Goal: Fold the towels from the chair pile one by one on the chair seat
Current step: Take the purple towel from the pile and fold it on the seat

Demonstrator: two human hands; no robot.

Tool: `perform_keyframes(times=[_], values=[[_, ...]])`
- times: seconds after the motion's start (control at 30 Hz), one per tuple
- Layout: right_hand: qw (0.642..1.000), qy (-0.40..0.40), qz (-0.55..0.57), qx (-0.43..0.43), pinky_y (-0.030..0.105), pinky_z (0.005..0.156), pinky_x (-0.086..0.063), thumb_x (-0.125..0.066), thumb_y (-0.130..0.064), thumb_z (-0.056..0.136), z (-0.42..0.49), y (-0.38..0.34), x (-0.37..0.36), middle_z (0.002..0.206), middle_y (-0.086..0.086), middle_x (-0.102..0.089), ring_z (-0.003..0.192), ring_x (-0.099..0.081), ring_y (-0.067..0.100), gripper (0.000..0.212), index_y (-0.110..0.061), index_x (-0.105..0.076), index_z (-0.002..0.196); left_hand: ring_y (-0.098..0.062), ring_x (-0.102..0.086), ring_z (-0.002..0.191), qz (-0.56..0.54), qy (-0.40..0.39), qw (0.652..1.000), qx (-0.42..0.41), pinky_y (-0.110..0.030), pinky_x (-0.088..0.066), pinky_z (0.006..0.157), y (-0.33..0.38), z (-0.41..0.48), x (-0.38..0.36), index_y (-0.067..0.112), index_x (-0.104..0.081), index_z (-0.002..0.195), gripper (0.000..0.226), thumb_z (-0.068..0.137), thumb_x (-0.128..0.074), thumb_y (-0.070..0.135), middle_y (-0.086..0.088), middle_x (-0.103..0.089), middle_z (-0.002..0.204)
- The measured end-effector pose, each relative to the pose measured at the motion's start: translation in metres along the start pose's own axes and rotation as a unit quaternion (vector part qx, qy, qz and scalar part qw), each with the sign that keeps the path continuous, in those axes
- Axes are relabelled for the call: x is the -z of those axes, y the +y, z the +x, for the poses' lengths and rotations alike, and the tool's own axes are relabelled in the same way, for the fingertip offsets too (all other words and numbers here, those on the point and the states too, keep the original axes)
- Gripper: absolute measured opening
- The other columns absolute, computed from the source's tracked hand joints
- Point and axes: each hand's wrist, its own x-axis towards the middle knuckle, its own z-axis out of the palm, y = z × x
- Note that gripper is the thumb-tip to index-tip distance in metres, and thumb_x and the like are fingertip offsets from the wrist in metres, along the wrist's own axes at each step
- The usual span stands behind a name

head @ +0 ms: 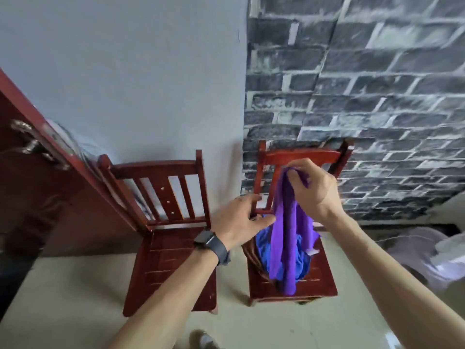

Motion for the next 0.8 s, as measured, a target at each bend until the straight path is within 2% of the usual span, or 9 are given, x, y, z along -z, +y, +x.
perform_keyframes(times=[0.1, 0.23, 0.37, 0.43, 0.53, 0.6, 0.7, 0.73, 0.8], values=[[0.999, -0.011, 0.037, 0.004, 0.007, 0.068, -0.043, -0.063, -0.018, 0.093, -0.002, -0.043, 0.010, 0.081, -0.018, -0.068, 0.076, -0.062, -0.006, 0.012, -0.027, -0.068, 0.100, -0.016, -0.066, 0.096, 0.037, -0.021, 0.999, 0.010, -0.027, -0.048, 0.069, 0.020, -0.025, 0.008, 0.028, -0.058, 0.116, 0.055, 0.080, -0.060, 0.069, 0.009, -0.069, 0.106], [0.997, -0.002, 0.064, -0.034, 0.020, 0.068, -0.051, -0.061, -0.020, 0.093, -0.009, -0.072, 0.010, 0.077, -0.009, -0.070, 0.070, -0.065, 0.007, 0.012, -0.029, -0.068, 0.099, -0.027, -0.067, 0.094, 0.133, -0.020, 0.991, 0.019, -0.033, -0.054, 0.073, -0.012, -0.047, 0.021, 0.027, -0.059, 0.113, 0.036, 0.089, -0.053, 0.055, -0.001, -0.071, 0.102], [0.995, 0.030, 0.021, -0.089, 0.028, 0.073, -0.051, -0.060, -0.020, 0.094, -0.023, -0.073, 0.004, 0.073, -0.011, -0.065, 0.068, -0.061, 0.008, 0.012, -0.027, -0.067, 0.100, -0.016, -0.066, 0.094, 0.064, -0.004, 0.996, 0.054, -0.025, -0.047, 0.075, -0.065, -0.067, 0.087, 0.023, -0.071, 0.106, 0.029, 0.086, -0.068, 0.045, 0.007, -0.071, 0.097], [0.992, 0.010, -0.014, -0.123, 0.032, 0.078, -0.050, -0.059, -0.022, 0.095, -0.036, -0.071, -0.005, 0.076, -0.011, -0.066, 0.076, -0.064, 0.018, 0.011, -0.027, -0.067, 0.102, -0.008, -0.068, 0.090, 0.020, 0.042, 0.997, 0.057, -0.024, -0.050, 0.075, -0.080, -0.073, 0.134, 0.025, -0.075, 0.100, 0.022, 0.083, -0.074, 0.039, 0.010, -0.074, 0.095], [0.980, -0.014, -0.035, -0.194, 0.034, 0.080, -0.048, -0.058, -0.029, 0.093, -0.054, -0.073, -0.032, 0.091, 0.002, -0.072, 0.092, -0.067, 0.031, 0.013, -0.028, -0.066, 0.103, 0.001, -0.065, 0.080, 0.016, 0.092, 0.995, 0.025, -0.020, -0.047, 0.072, -0.078, -0.072, 0.189, 0.028, -0.077, 0.093, 0.018, 0.078, -0.078, 0.038, 0.015, -0.074, 0.089], [0.987, -0.006, 0.000, -0.162, 0.036, 0.087, -0.048, -0.058, -0.039, 0.087, -0.061, -0.093, -0.051, 0.102, 0.002, -0.070, 0.101, -0.064, 0.029, 0.025, -0.030, -0.064, 0.110, 0.001, -0.063, 0.080, 0.035, 0.099, 0.994, -0.010, -0.016, -0.045, 0.073, -0.064, -0.068, 0.210, 0.028, -0.076, 0.093, 0.019, 0.077, -0.079, 0.039, 0.014, -0.074, 0.087], [0.990, -0.099, 0.086, -0.053, 0.030, 0.101, -0.043, -0.074, -0.044, 0.083, -0.061, -0.153, -0.078, 0.125, -0.011, -0.060, 0.117, -0.054, 0.011, 0.055, -0.031, -0.055, 0.133, 0.002, -0.064, 0.077, 0.039, 0.075, 0.994, -0.069, -0.013, -0.045, 0.070, -0.039, -0.058, 0.221, 0.028, -0.076, 0.088, 0.017, 0.074, -0.082, 0.034, 0.012, -0.074, 0.084], [0.986, -0.133, 0.100, -0.030, 0.026, 0.099, -0.044, -0.076, -0.046, 0.081, -0.057, -0.173, -0.086, 0.123, -0.017, -0.061, 0.115, -0.055, 0.004, 0.058, -0.032, -0.055, 0.133, 0.002, -0.065, 0.076, 0.042, 0.068, 0.993, -0.085, -0.014, -0.046, 0.071, -0.032, -0.056, 0.224, 0.027, -0.076, 0.087, 0.016, 0.074, -0.083, 0.032, 0.012, -0.073, 0.082], [0.983, -0.156, 0.099, -0.015, 0.028, 0.087, -0.053, -0.075, -0.047, 0.081, -0.042, -0.200, -0.097, 0.100, -0.015, -0.071, 0.095, -0.066, 0.005, 0.037, -0.030, -0.065, 0.113, 0.003, -0.066, 0.074, 0.025, 0.078, 0.991, -0.104, -0.013, -0.047, 0.071, -0.025, -0.054, 0.233, 0.026, -0.075, 0.086, 0.015, 0.073, -0.083, 0.030, 0.015, -0.073, 0.078]])
